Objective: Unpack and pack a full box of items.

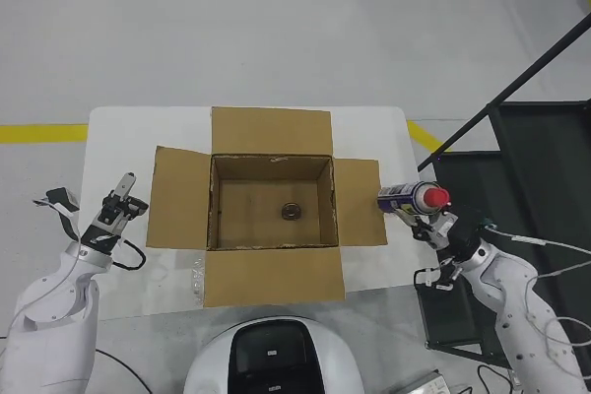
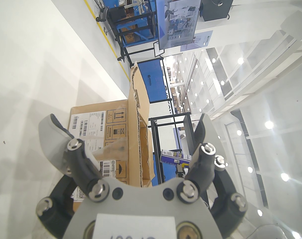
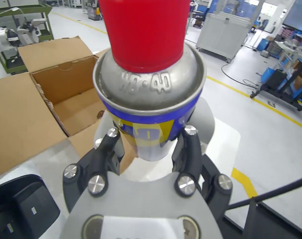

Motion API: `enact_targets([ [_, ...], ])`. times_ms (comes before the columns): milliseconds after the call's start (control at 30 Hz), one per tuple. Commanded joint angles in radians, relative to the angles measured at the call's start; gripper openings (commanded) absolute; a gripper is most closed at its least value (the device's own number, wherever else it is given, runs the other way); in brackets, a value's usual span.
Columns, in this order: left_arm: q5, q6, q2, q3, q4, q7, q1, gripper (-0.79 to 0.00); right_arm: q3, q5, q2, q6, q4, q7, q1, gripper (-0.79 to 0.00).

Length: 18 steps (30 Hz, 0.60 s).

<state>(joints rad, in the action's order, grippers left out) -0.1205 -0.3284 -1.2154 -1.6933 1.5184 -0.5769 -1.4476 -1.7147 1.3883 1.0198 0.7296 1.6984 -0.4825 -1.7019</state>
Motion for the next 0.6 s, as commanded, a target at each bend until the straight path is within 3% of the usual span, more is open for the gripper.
enact_targets([
  [0, 0.000, 0.000, 0.000, 0.000, 0.000, 0.000, 0.000, 0.000, 0.025, 0.003, 0.001, -0.002, 0.068, 0.074, 0.016, -0.785],
  [267, 0.000, 0.000, 0.000, 0.000, 0.000, 0.000, 0.000, 0.000, 0.251, 0.119, 0.014, -0.037, 0.178, 0.370, 0.166, -0.785],
  [567, 0.000, 0.000, 0.000, 0.000, 0.000, 0.000, 0.000, 0.000, 0.470, 0.267, 0.042, -0.139, 0.140, 0.524, 0.326, -0.785],
])
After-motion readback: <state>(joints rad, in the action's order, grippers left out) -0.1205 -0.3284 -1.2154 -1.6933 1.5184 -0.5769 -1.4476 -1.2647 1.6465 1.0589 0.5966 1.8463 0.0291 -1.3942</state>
